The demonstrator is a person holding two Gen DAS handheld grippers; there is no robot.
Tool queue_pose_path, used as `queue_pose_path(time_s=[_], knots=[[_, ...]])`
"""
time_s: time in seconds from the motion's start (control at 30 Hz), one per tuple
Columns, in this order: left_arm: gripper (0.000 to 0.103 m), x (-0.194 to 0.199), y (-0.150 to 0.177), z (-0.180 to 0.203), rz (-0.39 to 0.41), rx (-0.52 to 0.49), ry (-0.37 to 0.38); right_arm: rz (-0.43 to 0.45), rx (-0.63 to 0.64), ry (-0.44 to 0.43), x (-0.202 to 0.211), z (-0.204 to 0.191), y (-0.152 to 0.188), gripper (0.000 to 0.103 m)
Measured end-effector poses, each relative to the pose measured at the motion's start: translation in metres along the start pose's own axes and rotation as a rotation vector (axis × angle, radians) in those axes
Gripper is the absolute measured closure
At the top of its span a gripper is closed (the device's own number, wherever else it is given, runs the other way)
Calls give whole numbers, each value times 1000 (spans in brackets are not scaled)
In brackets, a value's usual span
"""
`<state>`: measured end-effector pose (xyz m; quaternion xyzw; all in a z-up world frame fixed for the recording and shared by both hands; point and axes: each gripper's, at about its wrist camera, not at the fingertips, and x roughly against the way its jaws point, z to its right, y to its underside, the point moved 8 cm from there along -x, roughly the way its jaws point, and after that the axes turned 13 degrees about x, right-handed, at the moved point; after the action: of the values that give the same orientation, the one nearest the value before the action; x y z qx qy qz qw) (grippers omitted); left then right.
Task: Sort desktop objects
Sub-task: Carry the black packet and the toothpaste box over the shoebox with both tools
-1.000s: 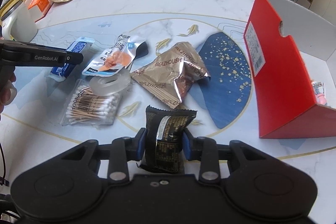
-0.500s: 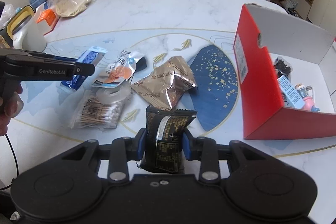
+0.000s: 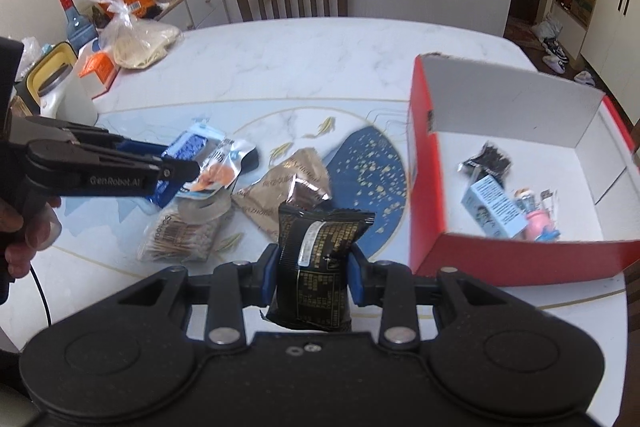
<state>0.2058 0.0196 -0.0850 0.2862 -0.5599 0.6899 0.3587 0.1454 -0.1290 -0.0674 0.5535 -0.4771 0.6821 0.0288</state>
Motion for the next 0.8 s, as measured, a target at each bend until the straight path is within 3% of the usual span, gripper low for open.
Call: queue_pose_path(time_s=[0.8], knots=[[67,6,-16,110,32,-83,90,74,-25,39,43,94,4,70]])
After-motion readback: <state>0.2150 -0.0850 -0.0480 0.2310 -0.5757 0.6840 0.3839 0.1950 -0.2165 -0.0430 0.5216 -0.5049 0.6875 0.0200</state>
